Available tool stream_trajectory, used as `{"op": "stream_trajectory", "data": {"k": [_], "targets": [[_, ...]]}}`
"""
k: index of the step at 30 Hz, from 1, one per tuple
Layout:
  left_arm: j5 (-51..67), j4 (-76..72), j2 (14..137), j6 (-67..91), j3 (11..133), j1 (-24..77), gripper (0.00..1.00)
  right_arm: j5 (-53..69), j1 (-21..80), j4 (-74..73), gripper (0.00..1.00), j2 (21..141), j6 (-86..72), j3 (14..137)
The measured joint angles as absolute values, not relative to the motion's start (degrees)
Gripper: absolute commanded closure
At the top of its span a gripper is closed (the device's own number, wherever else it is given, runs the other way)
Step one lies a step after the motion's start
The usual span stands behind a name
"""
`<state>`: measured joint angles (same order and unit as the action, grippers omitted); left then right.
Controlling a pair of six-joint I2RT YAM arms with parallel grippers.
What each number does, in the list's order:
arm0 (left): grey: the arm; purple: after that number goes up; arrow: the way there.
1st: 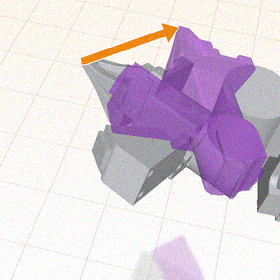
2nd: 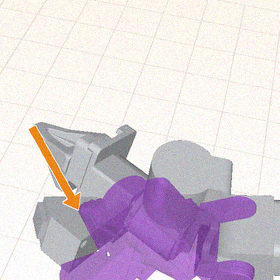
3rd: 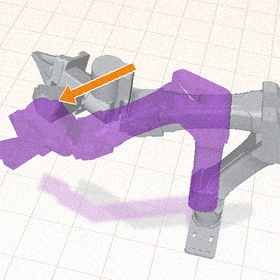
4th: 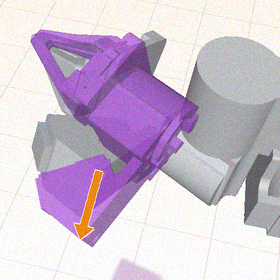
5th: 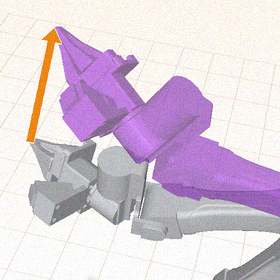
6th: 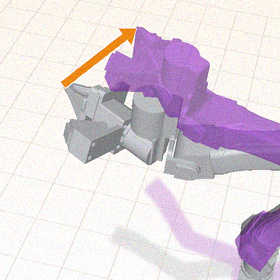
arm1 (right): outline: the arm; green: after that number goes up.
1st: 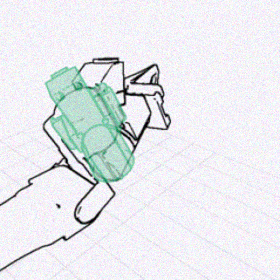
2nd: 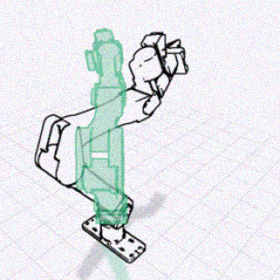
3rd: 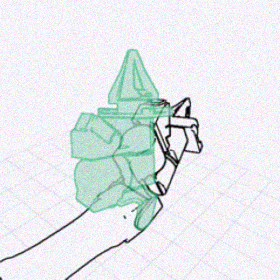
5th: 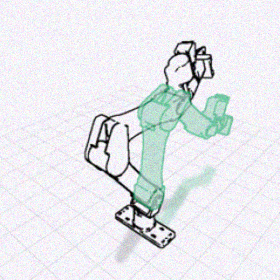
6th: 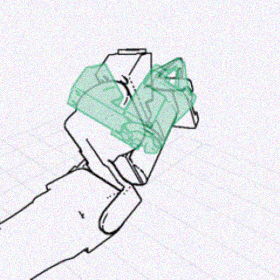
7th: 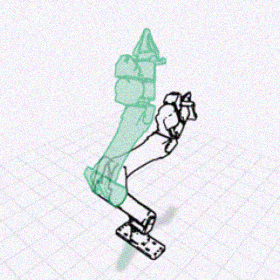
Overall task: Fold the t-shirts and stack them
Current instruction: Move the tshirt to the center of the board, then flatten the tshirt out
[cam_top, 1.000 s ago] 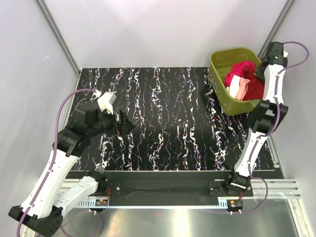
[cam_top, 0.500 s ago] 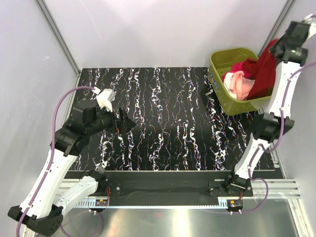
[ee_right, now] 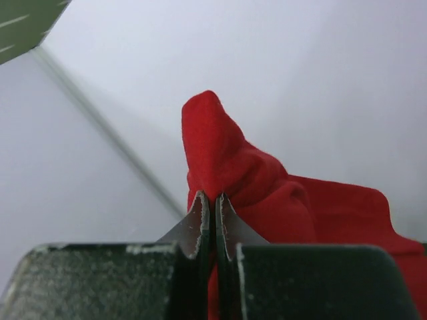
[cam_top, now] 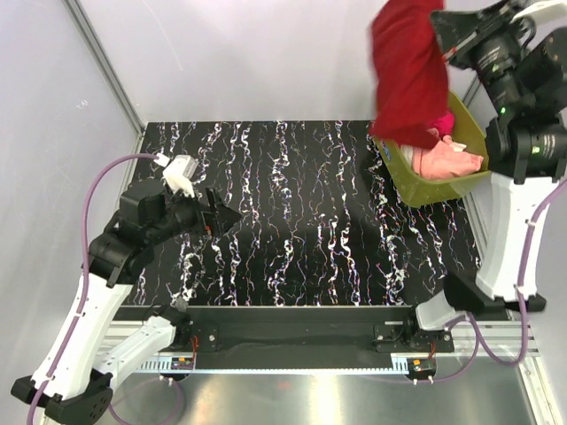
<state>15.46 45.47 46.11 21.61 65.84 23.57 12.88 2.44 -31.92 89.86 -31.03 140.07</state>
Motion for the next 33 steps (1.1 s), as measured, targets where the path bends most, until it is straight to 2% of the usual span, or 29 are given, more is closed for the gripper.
{"op": "stream_trajectory", "data": {"k": [1,2,6,7,10,11,13,16,20,21,24,26,29,32,33], "targets": [[14.7,45.5,45.8,21.7,66.2,23.6,0.06,15.0,3.7,-29.8,1.00,87.7,-33.2,136.2],[13.6,45.8,45.4,21.8,66.7,23.6,0.06,16.6,5.7,-28.1,0.95,85.7,-35.0,131.7],[8.6,47.6,44.4,22.3,68.6,23.6,0.06,24.4,16.1,-22.7,0.67,79.4,-39.8,111.9],[7.3,48.1,44.3,22.5,69.1,23.6,0.05,26.7,18.7,-21.3,0.42,78.3,-41.4,106.0],[4.1,49.6,44.1,22.8,70.7,23.6,0.04,31.1,24.1,-20.9,0.08,77.9,-43.9,89.6],[3.1,50.3,44.2,23.0,71.0,23.6,0.04,31.7,25.3,-22.4,0.04,78.5,-44.0,84.9],[1.6,51.6,44.9,23.7,71.4,23.6,0.04,30.5,26.3,-30.8,0.04,80.1,-42.2,78.0],[1.5,53.1,47.5,24.6,71.4,23.6,0.08,26.3,26.2,-41.5,0.07,81.5,-37.9,75.4],[5.8,52.1,54.8,26.1,68.6,23.6,0.14,23.9,26.1,-46.1,0.36,81.6,-33.1,74.8],[7.4,51.6,57.0,26.5,67.2,23.6,0.16,23.9,26.1,-46.3,0.37,81.6,-32.5,74.1],[11.7,49.3,65.0,27.6,63.0,23.6,0.21,24.7,26.1,-45.9,0.37,83.1,-31.3,70.5],[14.2,46.7,70.8,28.1,60.4,23.6,0.21,25.1,26.1,-44.9,0.28,85.8,-30.7,68.4],[16.3,44.0,76.7,28.7,59.1,23.6,0.20,25.9,25.8,-43.4,0.24,91.0,-29.5,67.0],[17.4,41.3,81.0,28.8,59.6,23.6,0.22,26.9,25.3,-41.2,0.25,96.5,-28.4,66.7],[17.8,40.9,82.1,28.9,59.9,23.6,0.22,27.1,25.1,-40.5,0.30,98.0,-28.2,66.7]]}}
